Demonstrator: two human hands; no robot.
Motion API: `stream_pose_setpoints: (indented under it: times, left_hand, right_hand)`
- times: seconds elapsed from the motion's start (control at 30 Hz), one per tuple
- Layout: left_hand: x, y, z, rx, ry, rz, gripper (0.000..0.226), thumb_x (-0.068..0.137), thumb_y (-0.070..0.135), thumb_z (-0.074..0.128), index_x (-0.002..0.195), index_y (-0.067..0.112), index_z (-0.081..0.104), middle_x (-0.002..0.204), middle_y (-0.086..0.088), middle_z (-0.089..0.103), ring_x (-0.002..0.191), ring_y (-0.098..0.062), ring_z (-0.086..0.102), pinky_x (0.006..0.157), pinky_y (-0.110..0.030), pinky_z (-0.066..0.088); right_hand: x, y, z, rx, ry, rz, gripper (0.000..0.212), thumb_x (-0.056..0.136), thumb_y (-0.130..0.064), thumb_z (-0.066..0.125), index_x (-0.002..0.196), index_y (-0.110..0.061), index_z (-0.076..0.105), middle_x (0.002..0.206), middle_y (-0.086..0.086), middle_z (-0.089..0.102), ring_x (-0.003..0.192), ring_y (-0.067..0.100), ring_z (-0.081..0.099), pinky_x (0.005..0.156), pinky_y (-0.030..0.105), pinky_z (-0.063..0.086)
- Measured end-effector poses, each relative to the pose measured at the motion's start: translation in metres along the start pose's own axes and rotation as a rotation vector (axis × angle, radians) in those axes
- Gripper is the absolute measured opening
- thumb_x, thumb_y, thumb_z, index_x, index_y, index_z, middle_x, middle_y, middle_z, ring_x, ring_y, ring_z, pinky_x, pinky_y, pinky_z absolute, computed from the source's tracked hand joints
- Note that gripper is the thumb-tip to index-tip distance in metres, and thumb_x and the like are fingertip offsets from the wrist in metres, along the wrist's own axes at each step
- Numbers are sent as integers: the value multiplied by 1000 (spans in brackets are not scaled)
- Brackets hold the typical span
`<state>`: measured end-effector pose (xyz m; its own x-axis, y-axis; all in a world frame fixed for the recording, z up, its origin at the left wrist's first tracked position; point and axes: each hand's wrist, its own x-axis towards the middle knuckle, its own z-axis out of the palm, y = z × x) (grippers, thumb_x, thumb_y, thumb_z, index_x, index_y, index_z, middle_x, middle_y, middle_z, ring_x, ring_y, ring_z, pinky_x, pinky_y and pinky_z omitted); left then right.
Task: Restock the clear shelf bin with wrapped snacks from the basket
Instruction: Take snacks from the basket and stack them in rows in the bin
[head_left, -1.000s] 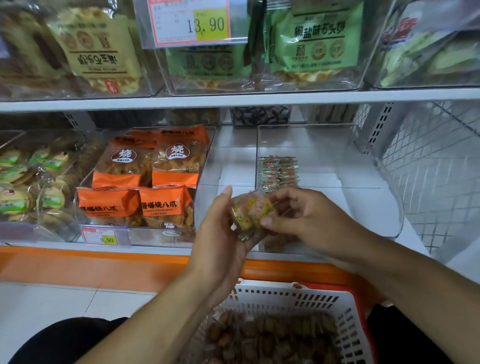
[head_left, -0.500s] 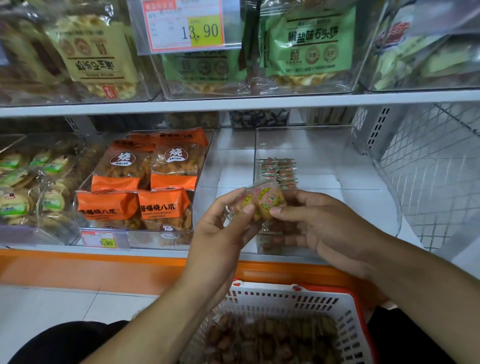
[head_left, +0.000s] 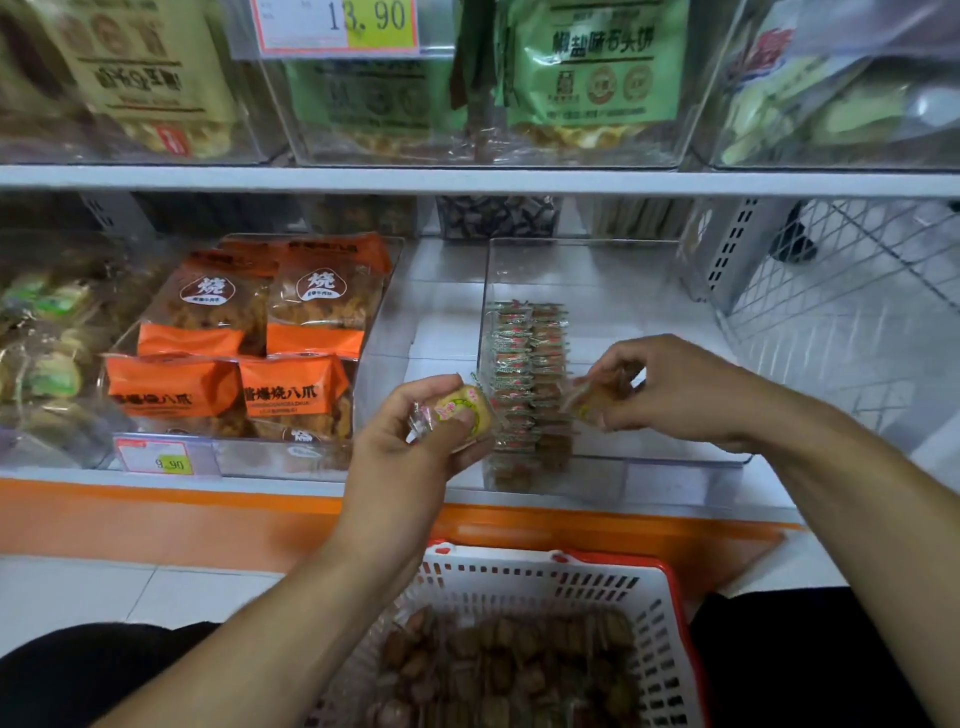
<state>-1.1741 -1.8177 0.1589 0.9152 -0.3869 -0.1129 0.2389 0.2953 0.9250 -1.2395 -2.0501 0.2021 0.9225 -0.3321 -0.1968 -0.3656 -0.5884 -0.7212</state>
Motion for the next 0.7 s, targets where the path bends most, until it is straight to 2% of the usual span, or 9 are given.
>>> stream_pose_setpoints:
  times: [0.13, 0.2, 0.27, 0.37, 0.47, 0.6, 0.7]
  left_hand:
    - [1, -4, 1, 43, -17, 19, 23, 93, -9, 61, 105, 9, 70, 99, -12, 76, 91, -28, 76, 78, -33, 62]
    - [2, -4, 0, 58, -14, 21, 23, 93, -8, 62, 102, 12, 72, 102, -13, 76, 93, -28, 76, 78, -32, 62]
    - [2, -4, 1, 81, -12, 21, 24, 93, -7, 63, 99, 15, 73, 105, -14, 75, 93, -28, 76, 78, -32, 61]
    - [3, -6, 0, 114, -13, 21, 24, 93, -6, 64, 98, 16, 74, 102, -8, 76, 93, -28, 76, 79, -32, 61]
    - [2, -7, -2, 129, -26, 11, 23, 93, -4, 66, 100, 16, 74, 94, 2, 77, 93, -28, 76, 79, -31, 61]
    - [2, -7, -3, 139, -38, 4, 23, 93, -5, 65, 99, 16, 74, 90, 6, 78, 90, -26, 76, 76, -29, 61]
    - [1, -8, -2, 153, -46, -4, 27, 93, -4, 66, 94, 21, 76, 88, 7, 77, 87, -24, 77, 75, -28, 61]
  right_hand:
    - [13, 6, 15, -262, -120, 70, 18, 72, -16, 78, 89, -15, 74, 86, 7, 73, 75, 24, 67, 62, 32, 52]
    - [19, 6, 18, -296, -156, 104, 19, 69, -12, 74, 88, -13, 74, 81, 9, 72, 68, 21, 65, 56, 29, 48]
    - [23, 8, 21, -301, -195, 135, 27, 71, -9, 71, 98, -12, 74, 82, 9, 72, 66, 20, 66, 55, 29, 49]
    - [28, 10, 23, -218, -198, 188, 52, 74, -5, 73, 123, -18, 65, 101, 6, 66, 75, 28, 70, 68, 42, 61]
    - [30, 11, 23, -161, -187, 203, 56, 73, 2, 76, 124, -20, 65, 105, 6, 61, 74, 28, 70, 70, 46, 62]
    - [31, 12, 23, -195, -206, 178, 58, 75, 0, 76, 128, -22, 66, 101, 2, 65, 80, 29, 72, 74, 46, 64]
    - [31, 11, 23, -255, -218, 138, 59, 75, -4, 79, 130, -22, 66, 109, -2, 68, 88, 18, 66, 69, 31, 58]
